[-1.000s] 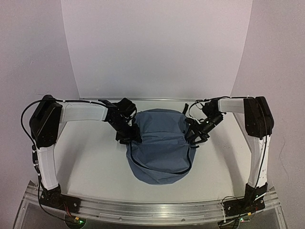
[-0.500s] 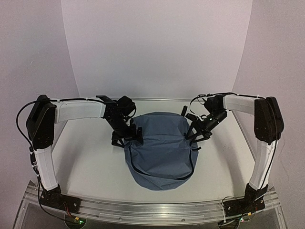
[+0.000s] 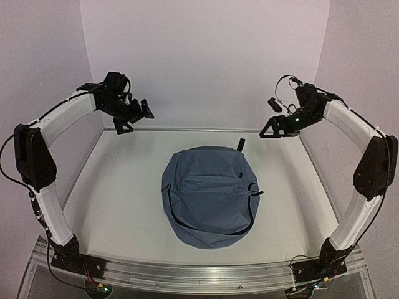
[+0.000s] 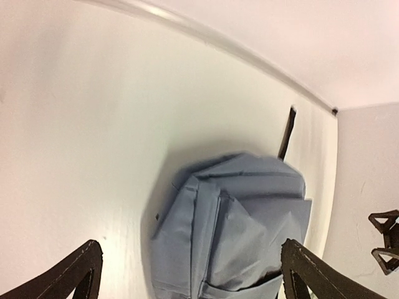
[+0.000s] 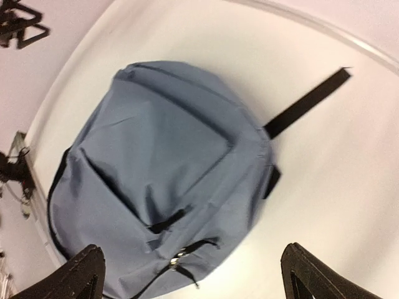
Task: Pack the student bag
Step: Reset both arms
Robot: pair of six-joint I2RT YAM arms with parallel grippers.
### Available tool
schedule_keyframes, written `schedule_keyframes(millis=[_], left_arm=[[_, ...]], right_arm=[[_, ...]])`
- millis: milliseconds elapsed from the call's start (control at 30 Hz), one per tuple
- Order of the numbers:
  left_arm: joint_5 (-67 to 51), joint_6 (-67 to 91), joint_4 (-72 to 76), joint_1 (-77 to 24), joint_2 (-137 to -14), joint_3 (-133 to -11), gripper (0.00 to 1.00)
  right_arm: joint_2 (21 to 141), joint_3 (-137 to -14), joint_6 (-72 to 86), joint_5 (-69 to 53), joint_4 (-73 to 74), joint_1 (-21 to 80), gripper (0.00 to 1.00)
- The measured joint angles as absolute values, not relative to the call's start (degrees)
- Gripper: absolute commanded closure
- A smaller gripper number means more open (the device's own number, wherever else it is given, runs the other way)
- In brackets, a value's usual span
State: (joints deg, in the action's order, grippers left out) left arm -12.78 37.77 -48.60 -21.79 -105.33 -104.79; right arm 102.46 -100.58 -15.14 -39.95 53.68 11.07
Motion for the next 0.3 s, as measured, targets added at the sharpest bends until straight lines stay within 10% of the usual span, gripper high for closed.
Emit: schedule_keyframes(millis=[300], left_arm=[[-6.18, 38.58, -48.86, -19.58, -94.62, -95.83, 0.00]], right_arm=[[95.94, -90.48, -9.83, -31.80, 45.02, 4.52, 0.02]])
